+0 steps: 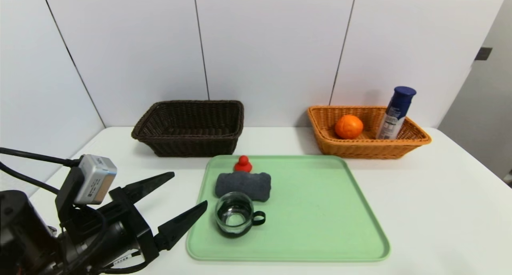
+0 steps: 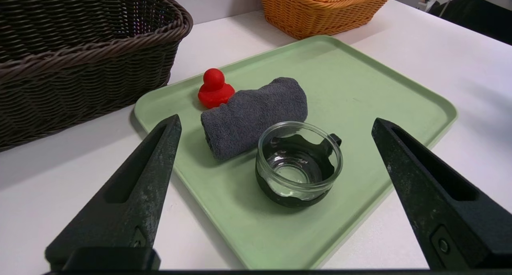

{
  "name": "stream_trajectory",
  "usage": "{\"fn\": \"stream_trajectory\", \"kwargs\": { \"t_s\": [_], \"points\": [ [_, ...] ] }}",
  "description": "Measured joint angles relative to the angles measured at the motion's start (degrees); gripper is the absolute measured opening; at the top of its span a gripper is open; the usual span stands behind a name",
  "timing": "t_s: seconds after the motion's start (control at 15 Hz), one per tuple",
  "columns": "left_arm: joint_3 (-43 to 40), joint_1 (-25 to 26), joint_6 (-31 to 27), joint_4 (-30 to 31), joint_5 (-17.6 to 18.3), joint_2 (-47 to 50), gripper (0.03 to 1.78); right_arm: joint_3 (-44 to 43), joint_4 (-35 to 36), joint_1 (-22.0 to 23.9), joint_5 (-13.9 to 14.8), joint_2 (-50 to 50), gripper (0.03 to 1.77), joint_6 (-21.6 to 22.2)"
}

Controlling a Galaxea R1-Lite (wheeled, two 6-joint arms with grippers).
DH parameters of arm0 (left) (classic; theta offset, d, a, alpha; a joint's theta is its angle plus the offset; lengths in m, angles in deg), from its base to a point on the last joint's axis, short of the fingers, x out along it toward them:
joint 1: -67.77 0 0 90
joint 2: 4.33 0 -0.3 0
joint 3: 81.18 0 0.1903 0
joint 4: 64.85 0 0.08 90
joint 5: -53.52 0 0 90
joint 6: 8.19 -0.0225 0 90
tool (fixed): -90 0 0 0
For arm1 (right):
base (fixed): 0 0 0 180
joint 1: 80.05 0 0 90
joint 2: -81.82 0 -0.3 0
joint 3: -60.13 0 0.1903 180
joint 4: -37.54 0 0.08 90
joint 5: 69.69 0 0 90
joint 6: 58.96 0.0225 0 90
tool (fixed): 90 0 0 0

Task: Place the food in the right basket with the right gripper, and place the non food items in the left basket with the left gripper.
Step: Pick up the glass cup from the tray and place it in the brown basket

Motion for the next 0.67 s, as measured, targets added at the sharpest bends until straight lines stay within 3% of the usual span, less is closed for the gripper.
{"fn": "stream_trajectory", "kwargs": {
  "t_s": [0.2,0.67],
  "points": [
    [-2.0,-1.2,1.6,7.5,-0.2,-7.2,1.69,-0.4,0.0,0.0,-0.1,1.1,1.69,0.0],
    [-2.2,-4.6,3.7,7.9,-0.2,-13.8,1.69,-0.8,0.1,0.0,-1.0,3.1,1.69,0.1]
  ]
}}
